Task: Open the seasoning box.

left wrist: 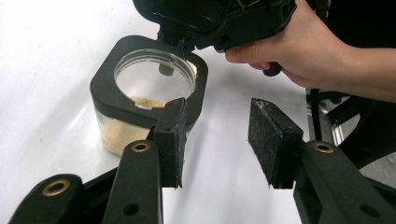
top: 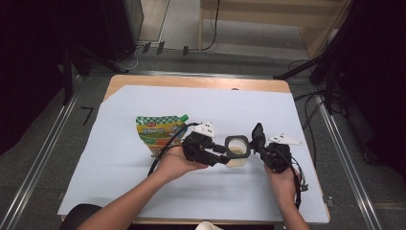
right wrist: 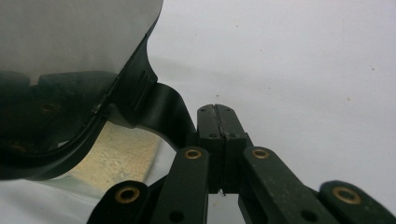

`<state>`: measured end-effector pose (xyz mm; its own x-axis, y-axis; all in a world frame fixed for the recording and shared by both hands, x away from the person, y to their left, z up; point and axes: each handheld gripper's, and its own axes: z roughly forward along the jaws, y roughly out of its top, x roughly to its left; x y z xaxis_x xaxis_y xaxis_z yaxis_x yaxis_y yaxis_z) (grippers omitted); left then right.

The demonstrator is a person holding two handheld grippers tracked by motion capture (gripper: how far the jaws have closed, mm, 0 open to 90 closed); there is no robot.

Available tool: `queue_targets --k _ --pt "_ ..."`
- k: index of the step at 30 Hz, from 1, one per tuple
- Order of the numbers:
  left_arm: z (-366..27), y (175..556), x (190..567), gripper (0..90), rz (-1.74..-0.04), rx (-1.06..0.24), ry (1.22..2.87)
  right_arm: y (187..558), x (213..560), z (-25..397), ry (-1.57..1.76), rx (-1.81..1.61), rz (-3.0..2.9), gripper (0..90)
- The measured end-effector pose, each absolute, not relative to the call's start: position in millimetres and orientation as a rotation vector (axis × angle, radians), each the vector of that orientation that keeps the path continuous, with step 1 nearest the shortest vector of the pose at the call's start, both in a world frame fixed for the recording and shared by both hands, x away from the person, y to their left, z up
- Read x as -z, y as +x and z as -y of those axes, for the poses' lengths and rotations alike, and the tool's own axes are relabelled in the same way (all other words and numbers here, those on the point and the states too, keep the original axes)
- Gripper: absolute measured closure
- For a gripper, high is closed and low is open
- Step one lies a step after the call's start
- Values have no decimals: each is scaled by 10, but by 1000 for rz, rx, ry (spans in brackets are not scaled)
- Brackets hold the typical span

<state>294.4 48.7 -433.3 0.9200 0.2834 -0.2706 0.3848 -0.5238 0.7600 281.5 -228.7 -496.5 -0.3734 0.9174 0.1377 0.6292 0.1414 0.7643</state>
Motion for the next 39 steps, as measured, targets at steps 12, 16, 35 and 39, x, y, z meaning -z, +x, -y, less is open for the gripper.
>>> queue_targets --k 12,16,35,39 --pt "-817 2876 4282 539 -504 114 2118 2856 4949 2082 1443 -1131 -2113 900" --pt "-916 2859 4271 529 -521 110 2113 2876 4954 2048 1441 -1160 -2147 900" --pt "-1318 2772 4173 461 -531 105 2142 2429 4735 2236 1383 -1216 -2205 689" --pt "-1407 2788 4174 441 -556 108 2131 2288 4694 2107 1299 -1263 -2284 666"
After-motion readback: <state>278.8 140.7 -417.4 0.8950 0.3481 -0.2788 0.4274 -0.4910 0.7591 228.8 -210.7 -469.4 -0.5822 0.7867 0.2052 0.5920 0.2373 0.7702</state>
